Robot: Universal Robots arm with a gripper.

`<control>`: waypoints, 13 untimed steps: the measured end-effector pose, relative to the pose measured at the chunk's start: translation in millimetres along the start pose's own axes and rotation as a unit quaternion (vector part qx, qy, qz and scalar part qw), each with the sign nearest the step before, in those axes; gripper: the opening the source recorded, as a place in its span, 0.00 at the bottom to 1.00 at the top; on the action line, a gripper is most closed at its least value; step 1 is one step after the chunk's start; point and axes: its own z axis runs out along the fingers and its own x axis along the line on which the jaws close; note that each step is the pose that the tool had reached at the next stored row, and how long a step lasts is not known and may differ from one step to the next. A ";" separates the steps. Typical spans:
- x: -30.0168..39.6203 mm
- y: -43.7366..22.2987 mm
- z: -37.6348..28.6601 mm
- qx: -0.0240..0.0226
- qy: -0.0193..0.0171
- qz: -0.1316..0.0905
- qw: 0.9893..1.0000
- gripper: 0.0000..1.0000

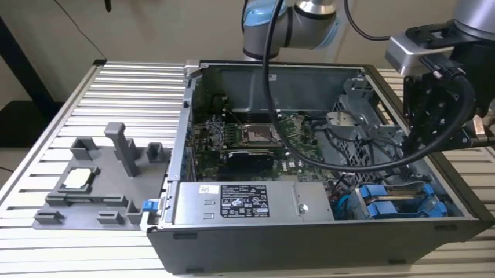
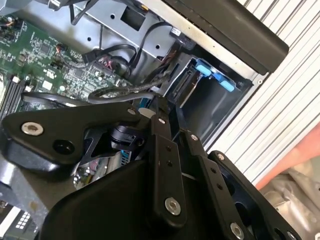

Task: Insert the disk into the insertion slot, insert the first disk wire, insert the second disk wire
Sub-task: 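Insert the first disk wire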

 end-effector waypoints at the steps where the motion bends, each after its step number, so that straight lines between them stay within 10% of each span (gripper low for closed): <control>1: 0.0 -1.2 0.9 -0.001 0.000 0.000 1.000 0.19; 13: 0.3 -12.2 13.3 -0.012 0.001 0.005 1.000 0.19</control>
